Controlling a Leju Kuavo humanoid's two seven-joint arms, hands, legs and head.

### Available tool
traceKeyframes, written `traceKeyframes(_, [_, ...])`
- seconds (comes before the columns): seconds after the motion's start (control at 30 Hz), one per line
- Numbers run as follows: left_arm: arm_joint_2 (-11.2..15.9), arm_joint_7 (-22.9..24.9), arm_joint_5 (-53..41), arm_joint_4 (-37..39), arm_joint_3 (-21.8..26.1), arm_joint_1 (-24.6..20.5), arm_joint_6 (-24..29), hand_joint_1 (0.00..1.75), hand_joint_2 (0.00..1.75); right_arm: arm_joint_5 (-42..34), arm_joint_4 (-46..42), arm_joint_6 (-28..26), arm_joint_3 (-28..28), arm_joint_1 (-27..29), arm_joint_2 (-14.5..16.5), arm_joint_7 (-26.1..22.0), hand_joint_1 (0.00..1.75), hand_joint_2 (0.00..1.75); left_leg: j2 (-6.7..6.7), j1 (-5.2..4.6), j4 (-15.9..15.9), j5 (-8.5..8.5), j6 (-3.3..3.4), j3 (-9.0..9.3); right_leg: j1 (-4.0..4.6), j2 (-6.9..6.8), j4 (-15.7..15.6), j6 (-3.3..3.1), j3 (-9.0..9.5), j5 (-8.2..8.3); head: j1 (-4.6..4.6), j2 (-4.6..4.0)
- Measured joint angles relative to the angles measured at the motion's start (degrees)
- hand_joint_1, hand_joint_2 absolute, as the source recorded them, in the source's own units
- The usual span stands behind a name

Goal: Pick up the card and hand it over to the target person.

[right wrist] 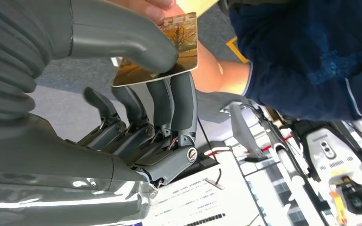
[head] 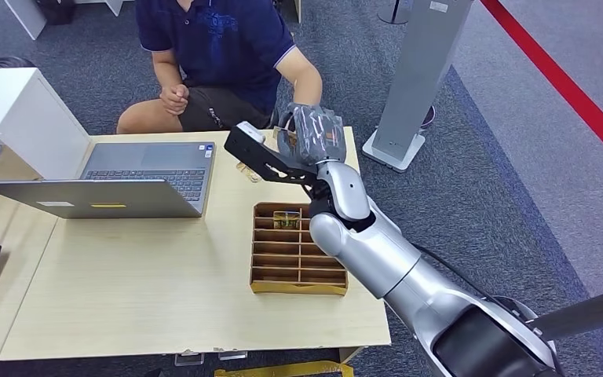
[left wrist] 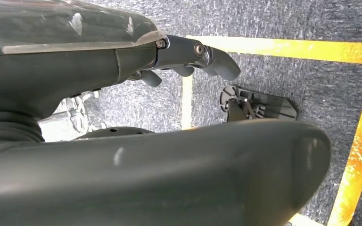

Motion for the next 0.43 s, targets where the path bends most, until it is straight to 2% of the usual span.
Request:
traceKeyframes(0.2, [0.0, -0.3, 0.7, 0.0, 0.5, 0.0, 0.2, 0.00, 0.00, -0.1, -2.5, -1.0, -0.3, 0.3, -0.8, 0.3, 0.00, 1.75, -0.04, 0.01, 0.0, 0.00, 0.01, 0.00, 0.02, -0.04, 0.0, 0.00, 0.01, 0.00, 0.00, 0.00])
traceKeyframes(0.3, [0.0, -0.2, 1.2, -0.1, 0.7, 0.1, 0.3, 0.00, 0.00, -0.6, -7.6, -2.0, -1.3, 1.1, -2.5, 0.6, 0.00, 1.75, -0.06, 0.00, 0.1, -0.02, 0.02, -0.06, 0.00, -0.06, 0.0, 0.02, -0.04, -0.03, 0.00, 0.00])
traceKeyframes(0.43, [0.0, -0.1, 1.7, -0.1, 1.0, 0.1, 0.6, 0.00, 0.00, -2.9, -18.5, -3.6, -4.2, 3.5, -5.9, 1.0, 0.00, 1.75, -0.12, 0.02, 0.1, -0.01, 0.03, -0.12, 0.02, -0.12, 0.0, 0.02, -0.06, -0.02, 0.00, 0.00])
